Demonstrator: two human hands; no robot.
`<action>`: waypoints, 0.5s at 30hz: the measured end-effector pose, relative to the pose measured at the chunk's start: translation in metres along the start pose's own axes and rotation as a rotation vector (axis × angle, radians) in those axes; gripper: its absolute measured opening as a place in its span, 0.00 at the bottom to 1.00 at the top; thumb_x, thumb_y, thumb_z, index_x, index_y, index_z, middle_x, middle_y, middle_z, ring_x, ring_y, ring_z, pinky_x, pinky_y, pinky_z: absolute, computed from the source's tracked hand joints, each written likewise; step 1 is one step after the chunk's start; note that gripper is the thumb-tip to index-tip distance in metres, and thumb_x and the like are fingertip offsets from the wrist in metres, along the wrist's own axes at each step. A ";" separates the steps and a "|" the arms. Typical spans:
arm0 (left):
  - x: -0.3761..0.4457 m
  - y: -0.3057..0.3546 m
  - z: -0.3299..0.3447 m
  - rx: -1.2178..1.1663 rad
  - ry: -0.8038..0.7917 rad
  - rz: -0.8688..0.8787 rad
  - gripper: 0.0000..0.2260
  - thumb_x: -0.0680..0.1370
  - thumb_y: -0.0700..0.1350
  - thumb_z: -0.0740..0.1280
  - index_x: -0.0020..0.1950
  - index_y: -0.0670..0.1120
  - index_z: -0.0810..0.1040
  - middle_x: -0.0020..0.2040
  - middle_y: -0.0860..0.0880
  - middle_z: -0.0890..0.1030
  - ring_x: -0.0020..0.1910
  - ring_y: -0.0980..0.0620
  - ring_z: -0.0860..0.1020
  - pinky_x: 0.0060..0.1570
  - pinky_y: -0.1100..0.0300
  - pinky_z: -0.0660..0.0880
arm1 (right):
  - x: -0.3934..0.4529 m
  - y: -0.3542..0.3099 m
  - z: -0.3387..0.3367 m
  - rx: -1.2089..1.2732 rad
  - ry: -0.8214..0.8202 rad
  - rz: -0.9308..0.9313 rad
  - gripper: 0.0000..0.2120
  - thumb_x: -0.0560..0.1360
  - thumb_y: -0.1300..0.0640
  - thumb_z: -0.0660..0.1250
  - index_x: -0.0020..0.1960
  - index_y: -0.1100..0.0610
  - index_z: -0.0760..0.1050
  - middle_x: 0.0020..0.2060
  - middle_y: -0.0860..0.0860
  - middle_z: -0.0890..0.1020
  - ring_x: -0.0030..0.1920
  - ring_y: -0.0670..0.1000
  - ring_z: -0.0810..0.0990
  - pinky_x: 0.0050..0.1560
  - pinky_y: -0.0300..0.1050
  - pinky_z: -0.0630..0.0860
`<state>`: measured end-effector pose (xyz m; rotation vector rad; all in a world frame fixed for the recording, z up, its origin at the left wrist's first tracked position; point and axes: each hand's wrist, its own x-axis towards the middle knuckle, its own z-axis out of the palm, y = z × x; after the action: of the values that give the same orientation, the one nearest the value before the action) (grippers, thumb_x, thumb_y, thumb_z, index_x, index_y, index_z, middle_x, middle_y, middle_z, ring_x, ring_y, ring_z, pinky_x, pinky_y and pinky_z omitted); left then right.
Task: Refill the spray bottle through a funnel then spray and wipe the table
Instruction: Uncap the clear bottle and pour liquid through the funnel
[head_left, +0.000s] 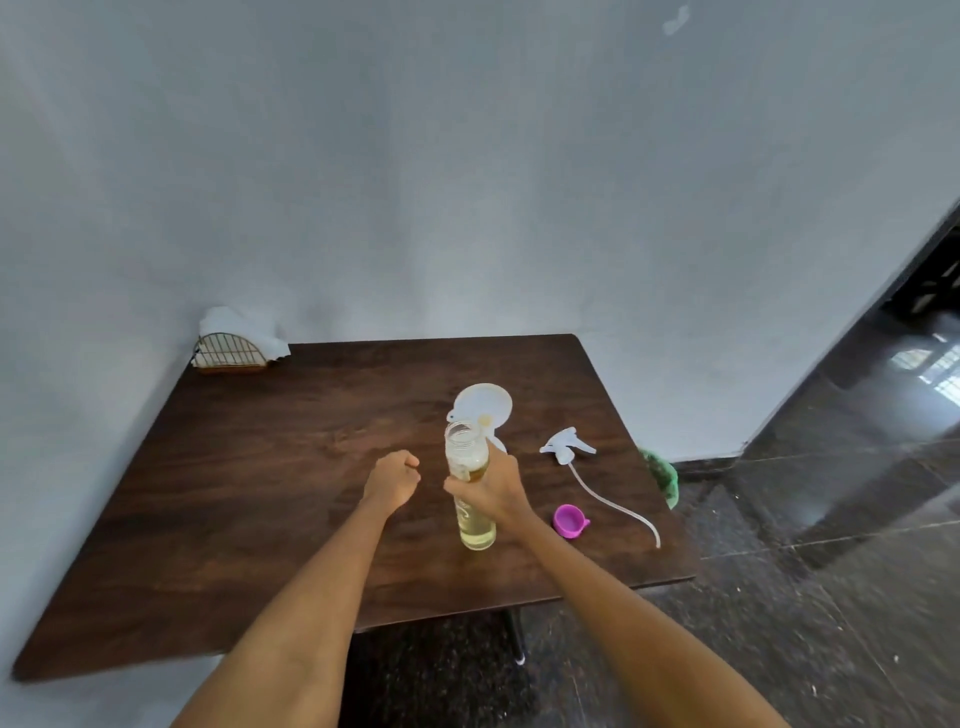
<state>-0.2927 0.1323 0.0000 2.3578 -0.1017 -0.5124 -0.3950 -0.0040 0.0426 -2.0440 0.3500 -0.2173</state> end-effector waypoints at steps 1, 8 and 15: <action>0.000 0.008 0.000 -0.037 0.009 -0.007 0.10 0.75 0.39 0.61 0.53 0.44 0.79 0.56 0.42 0.82 0.58 0.43 0.78 0.59 0.53 0.74 | -0.001 0.000 -0.012 0.008 0.017 0.012 0.16 0.61 0.60 0.74 0.47 0.57 0.75 0.40 0.49 0.81 0.41 0.47 0.79 0.44 0.37 0.75; -0.016 0.068 -0.003 -0.450 0.051 -0.088 0.14 0.82 0.48 0.56 0.58 0.40 0.73 0.52 0.42 0.80 0.46 0.46 0.77 0.39 0.59 0.74 | 0.023 -0.002 -0.070 -0.037 0.152 0.016 0.21 0.57 0.59 0.75 0.49 0.61 0.76 0.41 0.50 0.82 0.41 0.50 0.80 0.42 0.38 0.75; 0.003 0.073 0.002 -0.630 -0.019 -0.096 0.16 0.80 0.51 0.60 0.54 0.39 0.76 0.47 0.42 0.79 0.42 0.47 0.79 0.48 0.54 0.78 | 0.061 -0.008 -0.087 -0.212 0.166 0.019 0.27 0.55 0.50 0.71 0.50 0.63 0.74 0.40 0.49 0.78 0.41 0.49 0.76 0.39 0.36 0.68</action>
<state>-0.2857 0.0760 0.0459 1.7467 0.1470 -0.5207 -0.3620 -0.0930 0.0914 -2.2364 0.5136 -0.3526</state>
